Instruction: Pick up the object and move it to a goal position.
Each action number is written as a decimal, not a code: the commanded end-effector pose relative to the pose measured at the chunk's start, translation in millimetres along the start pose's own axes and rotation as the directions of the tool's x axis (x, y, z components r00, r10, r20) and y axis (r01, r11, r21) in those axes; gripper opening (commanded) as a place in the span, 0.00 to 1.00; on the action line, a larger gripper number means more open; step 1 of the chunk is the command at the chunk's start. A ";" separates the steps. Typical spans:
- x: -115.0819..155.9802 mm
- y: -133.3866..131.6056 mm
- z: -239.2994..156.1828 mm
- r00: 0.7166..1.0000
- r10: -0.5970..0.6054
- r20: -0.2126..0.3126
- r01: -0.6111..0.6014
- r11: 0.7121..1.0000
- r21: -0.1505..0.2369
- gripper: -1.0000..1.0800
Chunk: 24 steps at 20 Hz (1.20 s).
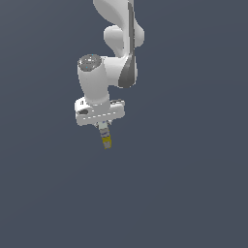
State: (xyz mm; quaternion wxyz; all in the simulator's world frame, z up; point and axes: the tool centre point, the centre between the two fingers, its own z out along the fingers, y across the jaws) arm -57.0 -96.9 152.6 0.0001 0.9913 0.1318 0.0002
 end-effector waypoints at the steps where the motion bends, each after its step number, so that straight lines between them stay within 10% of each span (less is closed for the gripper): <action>1: 0.1 -0.3 0.5 1.000 0.000 0.000 0.000 1.000 0.000 0.00; 24: -15.3 4.6 -82.2 1.000 0.000 0.000 0.000 1.000 0.000 0.00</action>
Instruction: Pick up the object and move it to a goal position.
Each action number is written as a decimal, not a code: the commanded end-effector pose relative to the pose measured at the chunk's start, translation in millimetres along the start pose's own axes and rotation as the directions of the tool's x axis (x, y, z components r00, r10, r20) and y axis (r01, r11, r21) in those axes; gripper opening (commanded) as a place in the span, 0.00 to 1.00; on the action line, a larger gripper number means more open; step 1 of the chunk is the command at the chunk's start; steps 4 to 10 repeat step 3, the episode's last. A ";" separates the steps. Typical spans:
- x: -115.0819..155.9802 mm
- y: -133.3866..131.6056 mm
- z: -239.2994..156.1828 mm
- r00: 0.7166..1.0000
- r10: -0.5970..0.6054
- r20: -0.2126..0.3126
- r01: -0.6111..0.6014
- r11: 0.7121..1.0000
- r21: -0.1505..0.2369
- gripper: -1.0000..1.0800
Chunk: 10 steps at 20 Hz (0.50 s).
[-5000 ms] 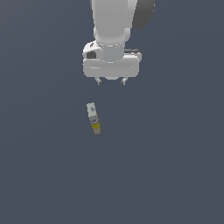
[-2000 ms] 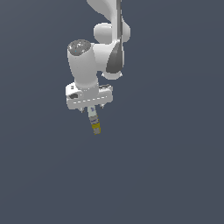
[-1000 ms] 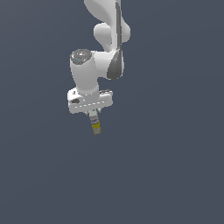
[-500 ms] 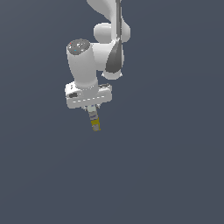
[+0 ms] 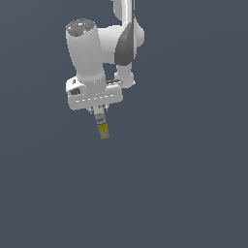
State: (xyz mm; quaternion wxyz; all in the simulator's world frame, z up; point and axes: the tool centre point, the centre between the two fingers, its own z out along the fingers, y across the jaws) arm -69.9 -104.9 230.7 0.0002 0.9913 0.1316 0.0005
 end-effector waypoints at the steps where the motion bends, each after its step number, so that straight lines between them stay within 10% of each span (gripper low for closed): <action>1: -0.7 0.4 -5.3 1.000 0.000 0.001 0.000 1.000 0.000 0.00; 10: -0.5 0.3 -6.3 1.000 -0.001 0.001 0.001 1.000 0.000 0.00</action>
